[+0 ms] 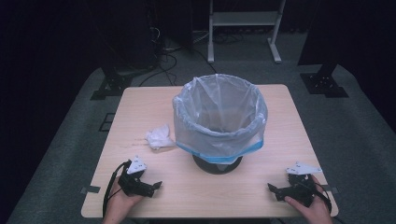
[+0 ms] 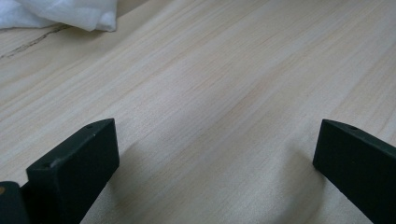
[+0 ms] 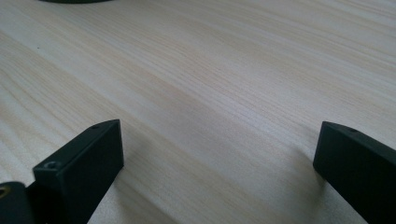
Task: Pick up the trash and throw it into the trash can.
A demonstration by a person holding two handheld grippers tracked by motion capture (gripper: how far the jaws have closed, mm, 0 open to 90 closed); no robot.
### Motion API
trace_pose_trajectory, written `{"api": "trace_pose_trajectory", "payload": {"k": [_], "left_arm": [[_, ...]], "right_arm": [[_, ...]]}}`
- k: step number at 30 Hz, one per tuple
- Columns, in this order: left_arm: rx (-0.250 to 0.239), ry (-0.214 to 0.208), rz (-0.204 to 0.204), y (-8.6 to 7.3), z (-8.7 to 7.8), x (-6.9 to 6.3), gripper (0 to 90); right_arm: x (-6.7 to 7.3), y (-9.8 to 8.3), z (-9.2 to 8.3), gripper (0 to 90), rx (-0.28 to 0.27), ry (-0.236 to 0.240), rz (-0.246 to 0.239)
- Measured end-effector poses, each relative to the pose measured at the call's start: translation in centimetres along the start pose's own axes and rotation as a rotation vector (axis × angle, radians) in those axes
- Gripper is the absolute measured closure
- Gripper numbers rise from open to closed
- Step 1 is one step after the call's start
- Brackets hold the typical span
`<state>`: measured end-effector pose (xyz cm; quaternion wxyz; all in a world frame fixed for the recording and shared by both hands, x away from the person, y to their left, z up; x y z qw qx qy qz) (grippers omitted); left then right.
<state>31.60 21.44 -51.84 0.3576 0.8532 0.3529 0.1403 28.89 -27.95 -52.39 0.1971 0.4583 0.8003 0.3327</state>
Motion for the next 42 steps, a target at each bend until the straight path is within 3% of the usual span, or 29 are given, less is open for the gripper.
{"api": "trace_pose_trajectory", "payload": {"k": [13,28,33,42], "left_arm": [[0.000,-0.055,-0.011,0.2,-0.1,0.0,0.0],[-0.040,-0.044,-0.040,0.8,-1.3,1.2,0.0],[-0.074,-0.064,-0.063,1.5,-1.7,1.4,0.0],[-0.085,-0.034,-0.049,2.9,-2.1,2.3,0.0]], "right_arm": [[0.0,0.0,0.0,0.2,0.000,0.000,0.000],[0.0,-0.2,-0.2,0.2,0.000,0.002,-0.003],[0.0,-0.2,-0.2,0.2,-0.001,0.002,-0.002],[0.0,-0.2,-0.2,0.2,-0.001,0.002,-0.002]]}}
Point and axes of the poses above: each handheld gripper's, and its own axes: z roughly forward along the jaws, y roughly out of its top, x roughly to its left, the point moved 5 cm from there along z, roughly forward along the jaws, and after that the axes turned 2 degrees about -y, right-handed, at the moved point
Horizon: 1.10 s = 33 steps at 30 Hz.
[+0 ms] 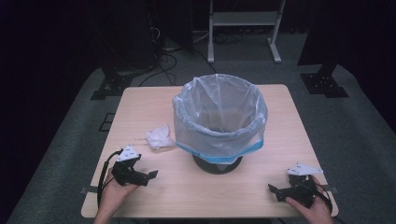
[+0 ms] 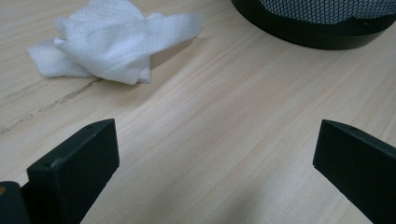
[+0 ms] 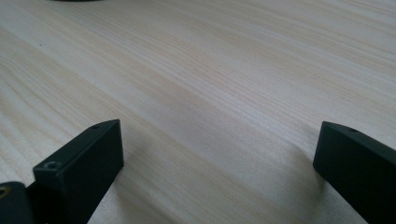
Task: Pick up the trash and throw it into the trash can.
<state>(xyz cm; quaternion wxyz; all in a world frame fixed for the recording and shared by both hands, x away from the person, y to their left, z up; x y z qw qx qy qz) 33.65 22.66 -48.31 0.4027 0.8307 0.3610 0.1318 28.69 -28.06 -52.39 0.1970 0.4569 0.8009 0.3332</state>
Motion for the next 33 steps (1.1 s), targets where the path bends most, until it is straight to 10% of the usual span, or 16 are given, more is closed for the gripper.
{"api": "trace_pose_trajectory", "payload": {"k": [33], "left_arm": [[-0.081,0.023,-0.043,4.5,2.2,4.1,0.0]], "right_arm": [[0.0,0.0,0.0,0.2,0.001,-0.002,0.000]]}}
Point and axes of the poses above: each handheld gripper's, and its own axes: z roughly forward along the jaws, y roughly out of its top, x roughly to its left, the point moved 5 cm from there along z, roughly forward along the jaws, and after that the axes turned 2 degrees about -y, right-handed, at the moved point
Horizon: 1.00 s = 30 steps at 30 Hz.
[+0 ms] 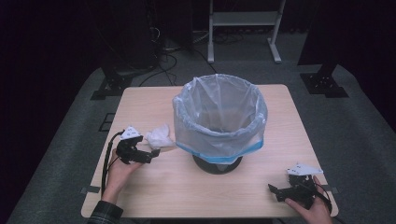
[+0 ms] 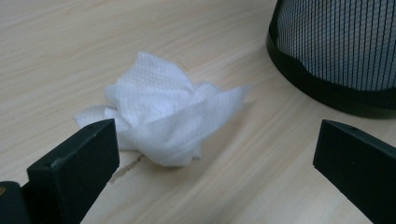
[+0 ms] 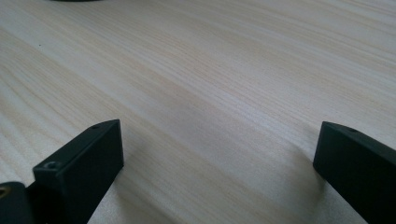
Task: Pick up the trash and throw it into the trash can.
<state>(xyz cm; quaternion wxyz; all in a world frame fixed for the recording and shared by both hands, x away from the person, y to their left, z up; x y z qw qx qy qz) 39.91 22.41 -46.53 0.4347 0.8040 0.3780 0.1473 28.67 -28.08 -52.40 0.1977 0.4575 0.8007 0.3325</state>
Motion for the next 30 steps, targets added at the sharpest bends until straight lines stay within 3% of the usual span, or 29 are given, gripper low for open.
{"api": "trace_pose_trajectory", "payload": {"k": [3,6,12,14,15,24,30], "left_arm": [[-0.019,0.001,-0.018,0.1,0.2,0.5,0.0],[0.002,0.000,-0.016,0.3,0.6,1.0,0.0],[-0.020,0.028,-0.014,0.8,1.5,2.0,0.0],[-0.009,0.046,-0.012,0.7,1.9,2.5,0.0],[0.021,0.049,-0.019,0.6,2.4,2.9,0.0],[0.028,0.057,-0.018,0.6,4.3,3.8,0.0],[0.089,0.052,-0.039,-0.2,6.0,4.4,0.0]], "right_arm": [[0.0,0.0,0.0,0.2,-0.001,0.000,0.000],[0.0,0.0,0.0,0.2,0.000,0.000,0.000],[0.0,0.0,0.0,0.1,0.000,-0.001,0.001],[0.0,0.0,0.0,0.1,0.000,-0.001,0.000],[0.0,0.0,0.0,0.1,-0.001,-0.001,0.000],[0.0,0.0,0.0,0.2,-0.001,-0.001,0.000],[0.0,0.0,0.0,0.1,0.000,-0.001,0.001]]}}
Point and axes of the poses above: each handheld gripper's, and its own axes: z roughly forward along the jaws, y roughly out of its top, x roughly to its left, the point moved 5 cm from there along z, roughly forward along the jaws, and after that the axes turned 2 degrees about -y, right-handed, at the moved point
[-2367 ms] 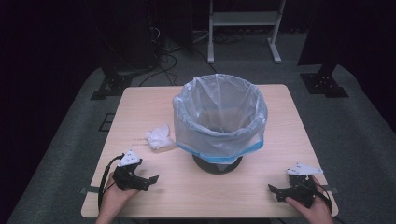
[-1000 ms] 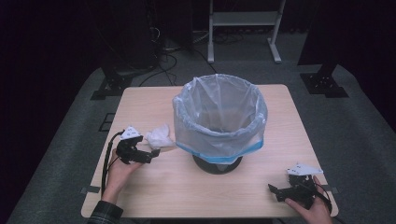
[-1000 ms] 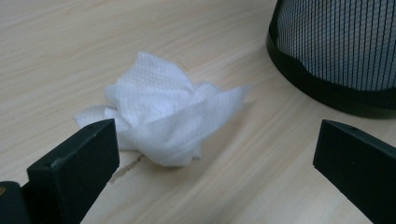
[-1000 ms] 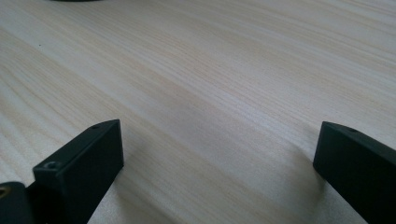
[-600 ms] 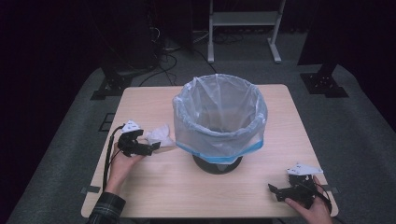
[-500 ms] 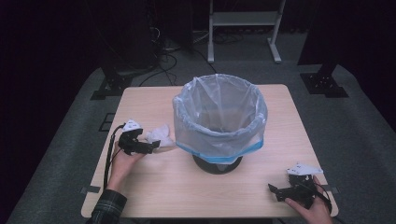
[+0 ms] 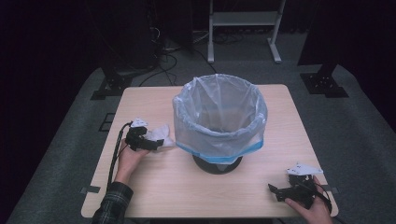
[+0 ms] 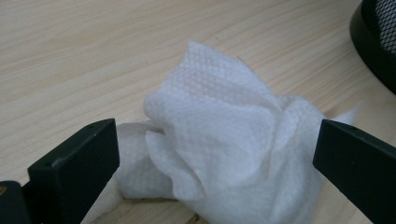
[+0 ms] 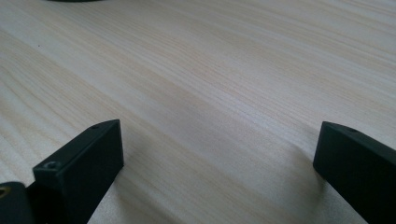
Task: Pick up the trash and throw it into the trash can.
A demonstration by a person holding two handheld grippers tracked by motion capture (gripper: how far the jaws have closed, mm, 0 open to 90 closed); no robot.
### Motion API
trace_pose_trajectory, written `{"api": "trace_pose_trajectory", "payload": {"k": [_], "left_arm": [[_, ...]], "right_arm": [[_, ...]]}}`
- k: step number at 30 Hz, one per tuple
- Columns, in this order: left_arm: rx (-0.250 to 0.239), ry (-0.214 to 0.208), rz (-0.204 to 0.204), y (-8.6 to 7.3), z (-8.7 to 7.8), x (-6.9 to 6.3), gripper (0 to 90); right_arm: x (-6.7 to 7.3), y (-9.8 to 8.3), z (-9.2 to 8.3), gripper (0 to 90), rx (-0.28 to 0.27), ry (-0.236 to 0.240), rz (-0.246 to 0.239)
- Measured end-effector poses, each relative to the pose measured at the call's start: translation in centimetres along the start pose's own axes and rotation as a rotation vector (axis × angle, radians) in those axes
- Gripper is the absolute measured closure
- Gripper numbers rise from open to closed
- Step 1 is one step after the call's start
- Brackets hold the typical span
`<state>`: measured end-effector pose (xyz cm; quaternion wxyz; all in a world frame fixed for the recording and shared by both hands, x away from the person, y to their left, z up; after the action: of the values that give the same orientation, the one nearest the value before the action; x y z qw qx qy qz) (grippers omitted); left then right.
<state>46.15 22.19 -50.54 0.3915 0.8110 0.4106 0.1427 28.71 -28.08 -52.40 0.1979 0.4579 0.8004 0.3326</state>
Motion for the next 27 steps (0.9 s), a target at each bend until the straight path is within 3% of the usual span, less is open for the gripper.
{"api": "trace_pose_trajectory", "payload": {"k": [9,15,21,22,23,27], "left_arm": [[0.044,0.012,0.049,-0.5,0.5,-0.4,11.2],[0.037,0.005,0.089,-0.6,0.0,-0.8,31.1],[0.037,-0.015,0.135,-0.4,-0.2,-1.5,67.2],[0.036,-0.010,0.141,-0.4,-0.2,-1.6,67.2],[0.037,-0.008,0.142,-0.4,-0.3,-1.6,72.8],[0.018,-0.025,0.121,0.0,-1.1,-1.9,75.3]], "right_arm": [[0.0,0.0,0.0,0.2,0.000,0.000,0.000],[0.0,0.0,0.0,0.2,0.000,0.000,0.000],[0.0,0.0,0.0,0.2,0.000,0.000,0.000],[0.0,0.0,0.0,0.2,0.000,0.000,0.000],[0.0,0.0,0.0,0.2,0.000,0.000,-0.001],[0.0,0.0,0.0,0.1,0.000,0.000,0.000]]}}
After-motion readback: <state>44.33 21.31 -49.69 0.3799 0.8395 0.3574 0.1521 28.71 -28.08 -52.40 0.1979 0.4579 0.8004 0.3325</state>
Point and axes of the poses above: each handheld gripper's, and its own axes: z roughly forward along the jaws, y roughly out of its top, x roughly to its left, the point moved 5 cm from there along z, roughly forward along the jaws, and after that the axes turned 2 degrees about -y, right-handed, at the moved point
